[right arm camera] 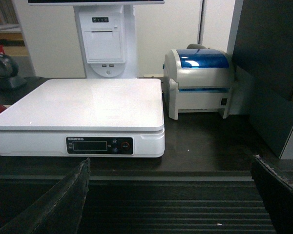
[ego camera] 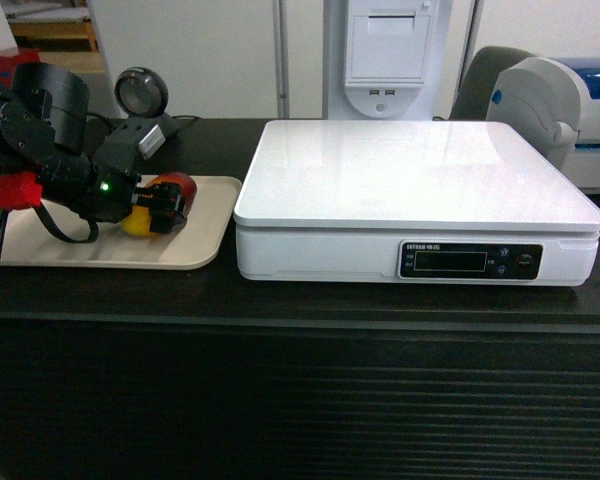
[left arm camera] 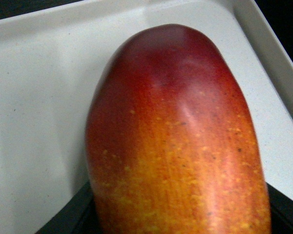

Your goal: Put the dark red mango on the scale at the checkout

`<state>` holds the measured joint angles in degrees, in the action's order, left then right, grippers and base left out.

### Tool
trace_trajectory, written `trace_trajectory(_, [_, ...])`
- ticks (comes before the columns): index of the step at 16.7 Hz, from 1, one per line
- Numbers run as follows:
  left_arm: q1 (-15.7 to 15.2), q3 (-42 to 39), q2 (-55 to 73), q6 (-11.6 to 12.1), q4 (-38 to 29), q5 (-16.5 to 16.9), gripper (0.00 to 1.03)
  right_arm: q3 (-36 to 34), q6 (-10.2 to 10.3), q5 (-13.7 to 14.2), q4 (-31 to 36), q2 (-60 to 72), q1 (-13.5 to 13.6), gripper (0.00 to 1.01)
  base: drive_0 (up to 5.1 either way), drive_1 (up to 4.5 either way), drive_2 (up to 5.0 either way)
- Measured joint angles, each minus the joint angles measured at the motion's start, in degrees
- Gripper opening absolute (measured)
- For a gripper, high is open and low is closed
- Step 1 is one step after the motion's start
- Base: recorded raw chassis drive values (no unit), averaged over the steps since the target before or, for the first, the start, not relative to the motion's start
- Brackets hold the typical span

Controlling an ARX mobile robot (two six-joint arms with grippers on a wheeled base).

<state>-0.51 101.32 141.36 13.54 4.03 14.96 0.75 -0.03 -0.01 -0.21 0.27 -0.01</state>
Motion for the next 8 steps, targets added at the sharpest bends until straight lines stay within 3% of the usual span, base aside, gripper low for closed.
trace_trajectory(1, [0.00, 0.00, -0.17, 0.04, -0.04, -0.13, 0.57, 0.00, 0.00, 0.00, 0.00, 0.00, 0.00, 0.98, 0.0, 0.00, 0.0])
trace_trajectory(3, [0.39, -0.02, -2.05, 0.13, 0.02, -0.96, 0.57, 0.00, 0.00, -0.02, 0.00, 0.00, 0.00, 0.98, 0.0, 0.00, 0.0])
trace_trajectory(5, [1.44, -0.02, -5.57, -1.27, -1.07, -1.09, 0.57, 0.00, 0.00, 0.00, 0.00, 0.00, 0.00, 0.98, 0.0, 0.00, 0.0])
trace_trajectory(8, [6.38, 0.52, -12.35, -4.63, -2.21, -1.75, 0.57, 0.00, 0.00, 0.00, 0.00, 0.00, 0.00, 0.98, 0.0, 0.00, 0.0])
